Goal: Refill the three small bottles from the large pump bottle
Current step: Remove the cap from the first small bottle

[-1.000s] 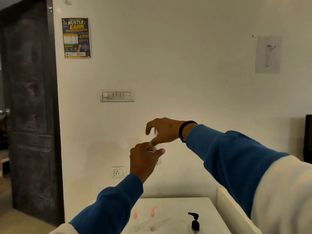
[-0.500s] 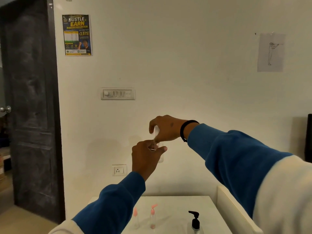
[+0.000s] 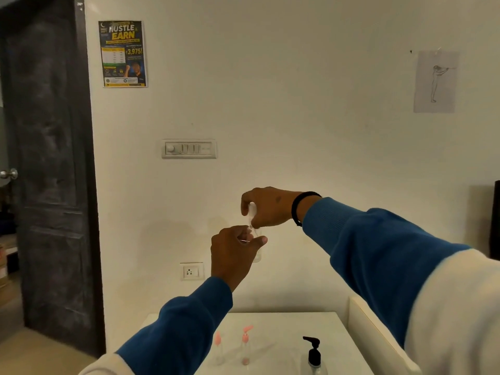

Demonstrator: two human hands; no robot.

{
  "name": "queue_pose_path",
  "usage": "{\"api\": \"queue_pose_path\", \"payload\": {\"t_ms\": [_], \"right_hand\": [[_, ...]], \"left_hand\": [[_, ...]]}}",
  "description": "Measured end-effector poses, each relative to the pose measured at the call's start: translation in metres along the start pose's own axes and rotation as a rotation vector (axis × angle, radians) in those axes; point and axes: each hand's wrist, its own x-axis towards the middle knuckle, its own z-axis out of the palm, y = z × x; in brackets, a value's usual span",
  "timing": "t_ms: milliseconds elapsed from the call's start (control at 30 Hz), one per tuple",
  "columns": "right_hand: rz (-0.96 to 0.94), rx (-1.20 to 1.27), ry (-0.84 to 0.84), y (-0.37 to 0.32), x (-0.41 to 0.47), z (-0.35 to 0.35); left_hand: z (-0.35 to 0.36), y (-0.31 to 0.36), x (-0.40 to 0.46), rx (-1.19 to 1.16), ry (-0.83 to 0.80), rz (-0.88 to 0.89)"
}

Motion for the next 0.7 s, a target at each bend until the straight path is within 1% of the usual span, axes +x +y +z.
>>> {"api": "queue_pose_path", "payload": {"t_ms": [33,100,200,300,500,700], "right_hand": [[0.004,0.013,0.008,0.000,0.000,0.001],[0.021,0.024,0.077,0.001,0.002,0.005],[0.050,-0.004,0.153,0.002,0.008,0.008],[0.035,0.008,0.130,0.001,0.008,0.007],[-0.016,0.027,-0.003,0.000,0.003,0.001],[0.065,-0.012,0.119,0.001,0.009,0.012]], "left_hand": [[0.000,-0.001,0.000,0.000,0.005,-0.004],[0.001,-0.001,0.001,-0.004,0.008,-0.006],[0.000,0.001,0.001,-0.020,0.005,-0.010],[0.001,0.002,0.001,-0.020,-0.007,-0.022],[0.000,0.000,-0.003,-0.024,-0.003,-0.038],[0.002,0.000,-0.001,-0.042,-0.008,-0.042]]}}
